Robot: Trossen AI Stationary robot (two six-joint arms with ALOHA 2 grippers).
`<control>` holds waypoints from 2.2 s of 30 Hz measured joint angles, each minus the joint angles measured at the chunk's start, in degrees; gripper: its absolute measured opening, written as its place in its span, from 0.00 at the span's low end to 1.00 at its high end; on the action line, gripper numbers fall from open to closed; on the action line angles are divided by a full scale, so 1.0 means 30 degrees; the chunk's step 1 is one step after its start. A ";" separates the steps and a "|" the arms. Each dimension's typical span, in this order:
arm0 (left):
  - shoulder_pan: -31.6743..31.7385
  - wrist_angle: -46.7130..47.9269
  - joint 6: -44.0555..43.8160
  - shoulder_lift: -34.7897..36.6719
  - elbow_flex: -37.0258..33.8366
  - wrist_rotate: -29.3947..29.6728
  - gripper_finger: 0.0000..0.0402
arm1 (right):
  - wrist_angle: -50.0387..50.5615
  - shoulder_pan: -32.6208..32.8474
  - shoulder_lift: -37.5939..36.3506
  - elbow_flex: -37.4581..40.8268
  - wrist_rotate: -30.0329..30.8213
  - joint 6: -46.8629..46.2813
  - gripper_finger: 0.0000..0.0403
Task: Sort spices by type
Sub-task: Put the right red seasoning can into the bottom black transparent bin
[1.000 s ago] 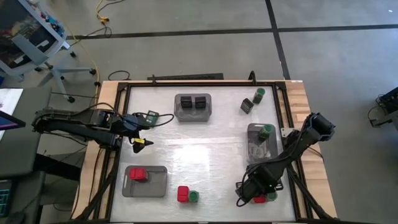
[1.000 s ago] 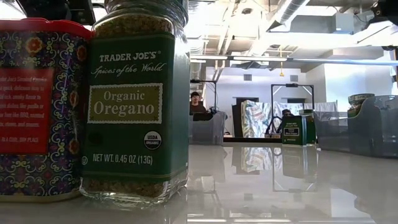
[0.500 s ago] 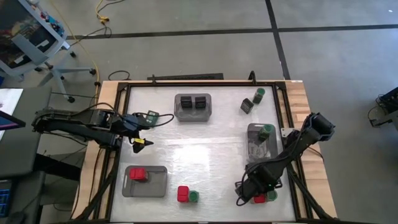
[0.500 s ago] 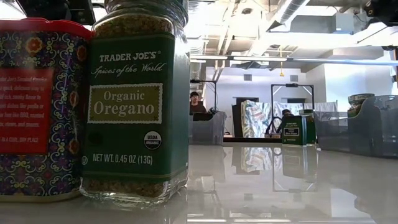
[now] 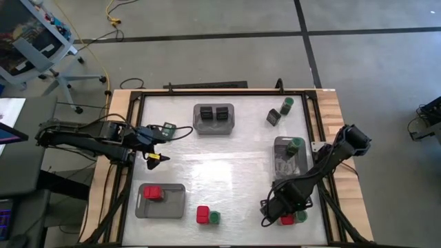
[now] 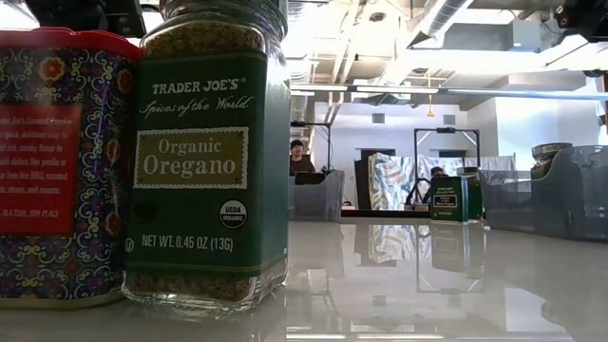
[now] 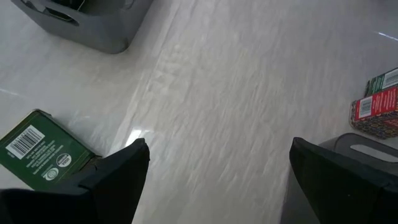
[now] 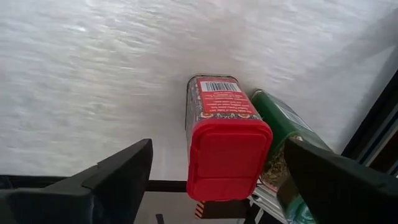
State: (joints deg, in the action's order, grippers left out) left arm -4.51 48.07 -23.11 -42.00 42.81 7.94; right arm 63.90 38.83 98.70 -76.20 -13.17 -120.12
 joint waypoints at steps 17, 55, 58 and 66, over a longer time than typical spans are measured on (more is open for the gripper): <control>0.0000 0.0000 -0.0036 0.0000 0.0000 0.0000 0.93 | -0.0462 0.0000 -0.0007 0.0000 -0.0066 0.0076 0.96; 0.0000 0.0000 -0.0022 0.0000 0.0007 -0.0007 0.93 | -0.1582 -0.0138 -0.0015 0.1137 -0.1158 0.0039 0.92; 0.0000 0.0000 0.0042 0.0000 0.0007 -0.0007 0.93 | -0.1652 -0.0103 -0.0015 0.1137 -0.1158 0.0126 0.92; 0.0000 0.0007 0.0351 0.0000 0.0007 -0.0007 0.93 | -0.1902 -0.0080 -0.0007 0.1137 -0.1151 0.0552 0.91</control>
State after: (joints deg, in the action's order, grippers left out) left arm -4.51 48.10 -22.06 -42.00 42.83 7.92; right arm 58.19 38.59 98.67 -72.79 -16.62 -118.47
